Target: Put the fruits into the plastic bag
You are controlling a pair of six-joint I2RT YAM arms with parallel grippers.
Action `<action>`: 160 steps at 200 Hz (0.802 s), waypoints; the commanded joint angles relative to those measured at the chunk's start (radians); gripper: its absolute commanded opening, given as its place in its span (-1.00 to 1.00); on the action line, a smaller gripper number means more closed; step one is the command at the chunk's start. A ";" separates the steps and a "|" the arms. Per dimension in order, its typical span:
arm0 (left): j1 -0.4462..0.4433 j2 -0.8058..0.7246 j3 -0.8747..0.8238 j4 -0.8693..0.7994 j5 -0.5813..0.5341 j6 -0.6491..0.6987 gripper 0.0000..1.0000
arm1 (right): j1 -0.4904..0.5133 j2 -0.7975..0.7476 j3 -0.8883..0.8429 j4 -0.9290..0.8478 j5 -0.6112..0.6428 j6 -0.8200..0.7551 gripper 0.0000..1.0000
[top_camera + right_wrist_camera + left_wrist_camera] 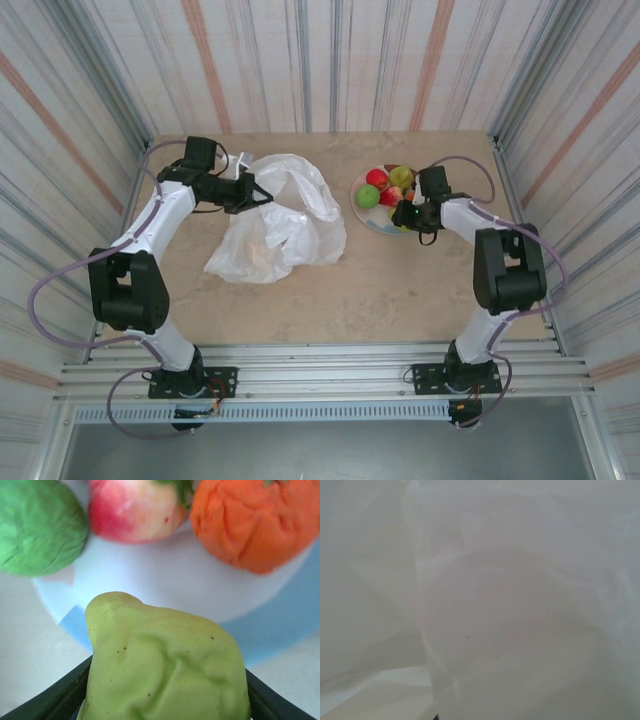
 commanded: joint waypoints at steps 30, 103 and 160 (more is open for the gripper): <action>-0.022 -0.036 -0.007 0.012 0.030 -0.010 -1.00 | 0.170 -0.347 -0.172 -0.056 -0.018 0.043 0.02; -0.050 -0.031 -0.008 0.016 0.028 -0.019 -1.00 | 0.448 -0.418 -0.285 0.140 0.018 0.157 -0.01; -0.077 -0.034 -0.009 0.017 0.030 -0.018 -1.00 | 0.535 -0.226 -0.208 0.316 0.061 0.211 0.01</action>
